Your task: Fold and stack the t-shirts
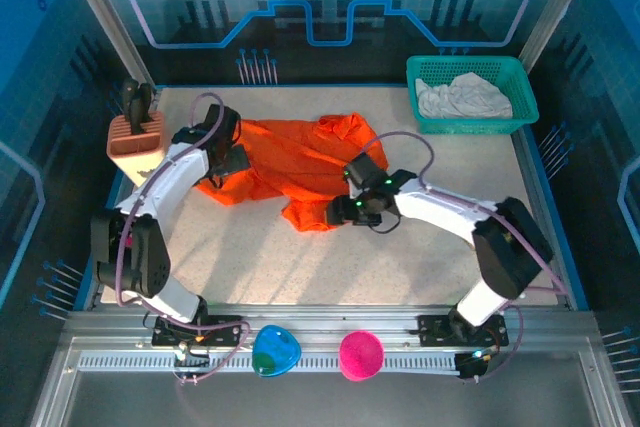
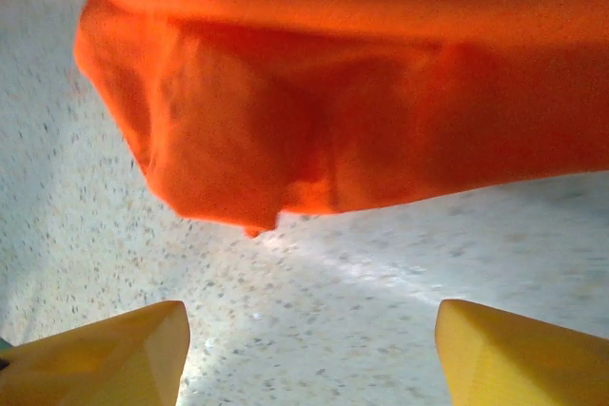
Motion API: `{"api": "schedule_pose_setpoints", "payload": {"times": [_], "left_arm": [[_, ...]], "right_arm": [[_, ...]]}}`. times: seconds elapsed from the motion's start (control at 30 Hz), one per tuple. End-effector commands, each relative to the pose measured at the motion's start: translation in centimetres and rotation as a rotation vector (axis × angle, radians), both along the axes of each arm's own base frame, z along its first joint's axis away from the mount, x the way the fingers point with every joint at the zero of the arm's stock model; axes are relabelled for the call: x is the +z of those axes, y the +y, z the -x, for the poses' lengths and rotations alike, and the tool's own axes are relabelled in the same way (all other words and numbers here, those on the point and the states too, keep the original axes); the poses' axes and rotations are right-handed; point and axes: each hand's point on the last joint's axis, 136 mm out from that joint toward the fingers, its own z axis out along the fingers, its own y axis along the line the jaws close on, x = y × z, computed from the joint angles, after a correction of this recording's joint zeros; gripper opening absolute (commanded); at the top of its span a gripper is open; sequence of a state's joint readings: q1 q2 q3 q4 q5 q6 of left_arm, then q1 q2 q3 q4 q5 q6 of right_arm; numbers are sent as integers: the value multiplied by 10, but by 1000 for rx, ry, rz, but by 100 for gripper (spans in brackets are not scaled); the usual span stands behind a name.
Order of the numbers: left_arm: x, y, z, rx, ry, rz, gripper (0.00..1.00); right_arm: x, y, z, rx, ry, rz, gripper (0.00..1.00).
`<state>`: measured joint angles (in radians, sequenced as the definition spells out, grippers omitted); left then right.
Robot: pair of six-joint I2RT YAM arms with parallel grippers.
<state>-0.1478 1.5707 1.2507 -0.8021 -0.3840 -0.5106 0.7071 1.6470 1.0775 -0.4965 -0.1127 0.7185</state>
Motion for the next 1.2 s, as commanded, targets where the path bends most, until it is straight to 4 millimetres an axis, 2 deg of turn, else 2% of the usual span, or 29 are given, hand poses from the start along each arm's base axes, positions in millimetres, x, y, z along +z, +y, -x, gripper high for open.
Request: {"api": "schedule_pose_setpoints", "payload": {"times": [0.0,0.13,0.27,0.33,0.4,0.5,0.63,0.73,0.8,0.97,1.07,1.17], "left_arm": [[-2,0,3,46,-35,56,97],[-9,0,6,57,-43,79,95],[-10,-1,7,56,-44,90,95],[-11,-1,7,52,-41,91,95],[-12,-1,7,47,-35,90,94],[-14,0,9,45,-25,89,94],[-17,1,12,42,-16,83,92],[-19,0,14,35,-7,84,89],[-21,0,15,31,1,88,89],[-31,-2,22,25,32,93,88],[-37,-3,25,20,51,99,88],[-44,-4,26,21,67,106,90]], "right_arm": [[3,33,-8,1,-5,-24,68],[-16,44,-14,3,11,23,65],[-31,42,-24,-6,5,95,56],[-35,36,-28,-9,-7,143,46],[-36,27,-32,-8,-29,199,25],[-26,13,-34,8,-70,263,0],[14,-17,-34,28,-165,369,0],[46,-40,-26,56,-206,431,0],[60,-53,-18,82,-206,457,0],[75,-93,4,108,-168,543,0],[79,-110,12,100,-159,553,0],[79,-117,18,91,-146,526,0]]}}
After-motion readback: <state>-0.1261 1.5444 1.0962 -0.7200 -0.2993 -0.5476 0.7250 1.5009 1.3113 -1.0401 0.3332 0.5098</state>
